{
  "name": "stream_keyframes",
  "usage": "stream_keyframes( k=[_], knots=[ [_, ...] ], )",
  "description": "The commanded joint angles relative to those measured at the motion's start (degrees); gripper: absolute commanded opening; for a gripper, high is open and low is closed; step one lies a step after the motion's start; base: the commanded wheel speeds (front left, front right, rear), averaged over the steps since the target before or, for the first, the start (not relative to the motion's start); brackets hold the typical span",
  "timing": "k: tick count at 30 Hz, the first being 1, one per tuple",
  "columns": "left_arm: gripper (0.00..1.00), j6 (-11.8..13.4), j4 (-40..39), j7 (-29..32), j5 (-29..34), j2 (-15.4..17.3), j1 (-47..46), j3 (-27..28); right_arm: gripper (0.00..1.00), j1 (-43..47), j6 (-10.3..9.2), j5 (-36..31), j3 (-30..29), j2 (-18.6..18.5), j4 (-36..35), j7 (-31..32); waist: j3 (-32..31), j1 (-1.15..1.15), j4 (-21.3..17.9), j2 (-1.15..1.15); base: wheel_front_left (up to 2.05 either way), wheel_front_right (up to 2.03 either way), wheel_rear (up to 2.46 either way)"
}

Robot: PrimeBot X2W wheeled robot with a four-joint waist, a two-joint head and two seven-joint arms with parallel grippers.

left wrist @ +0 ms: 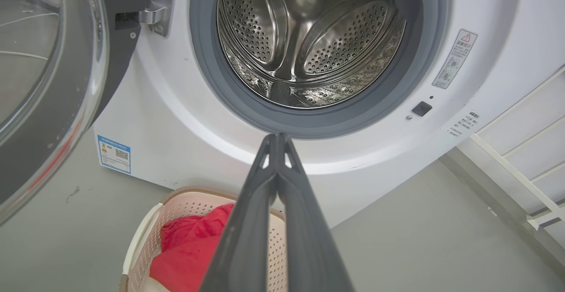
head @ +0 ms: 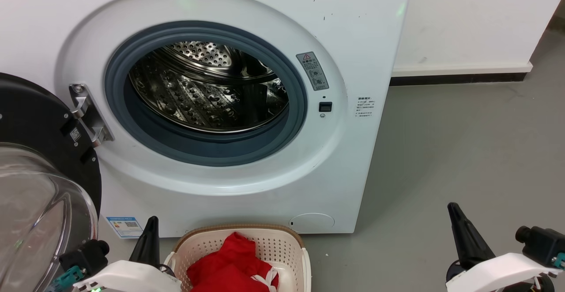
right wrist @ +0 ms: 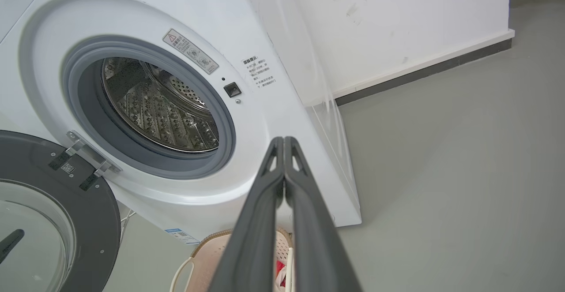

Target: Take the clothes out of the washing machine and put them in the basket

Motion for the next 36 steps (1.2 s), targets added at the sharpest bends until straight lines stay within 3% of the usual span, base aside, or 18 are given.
stream_keyframes(
  k=[1,36],
  knots=[
    [0.0,-0.4,-0.4,0.3,-2.6,0.1,-1.9,0.5,0.0,-2.0,-0.01,3.0,-0.1,-0.5,-0.2,0.1,0.1,0.0,0.0,0.0,0.0,0.0,0.0],
    [0.0,-3.5,3.5,3.6,-27.9,-1.9,-5.5,3.3,0.0,-6.2,-0.02,31.6,-1.3,-1.0,5.6,1.2,1.2,0.0,0.7,0.0,0.0,0.0,0.0]
  ],
)
